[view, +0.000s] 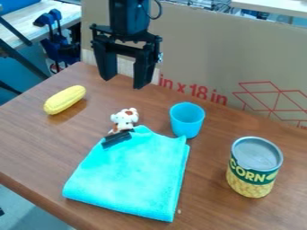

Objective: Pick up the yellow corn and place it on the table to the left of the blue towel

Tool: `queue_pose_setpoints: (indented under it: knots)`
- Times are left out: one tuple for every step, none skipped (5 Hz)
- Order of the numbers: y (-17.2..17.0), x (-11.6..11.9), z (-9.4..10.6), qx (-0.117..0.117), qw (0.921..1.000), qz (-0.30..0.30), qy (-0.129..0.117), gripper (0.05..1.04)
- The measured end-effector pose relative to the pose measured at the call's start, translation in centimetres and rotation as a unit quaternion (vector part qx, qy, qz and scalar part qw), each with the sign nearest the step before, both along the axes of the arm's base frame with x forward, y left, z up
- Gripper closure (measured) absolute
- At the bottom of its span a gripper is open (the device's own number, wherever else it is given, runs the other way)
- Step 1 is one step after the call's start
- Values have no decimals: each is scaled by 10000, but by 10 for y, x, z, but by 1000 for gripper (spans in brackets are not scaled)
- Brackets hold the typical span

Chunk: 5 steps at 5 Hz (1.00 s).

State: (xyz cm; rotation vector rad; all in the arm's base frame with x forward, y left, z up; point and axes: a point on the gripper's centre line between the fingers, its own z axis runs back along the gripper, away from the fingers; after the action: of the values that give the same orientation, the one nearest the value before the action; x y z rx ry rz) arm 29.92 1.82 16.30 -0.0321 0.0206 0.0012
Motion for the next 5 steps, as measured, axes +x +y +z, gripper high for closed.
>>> queue_pose_setpoints:
  knots:
    - [1, -1, -9, -5, 9999, 6, 161, 82]
    - [23, 0, -13, 96, 9996, 100, 231, 82]
    - [70, 10, -18, -3, 9999, 28, 161, 82]
    - [113, 11, -14, 264, 9986, 448, -36, 82]
    - [142, 17, -19, 426, 9975, 564, 52, 82]
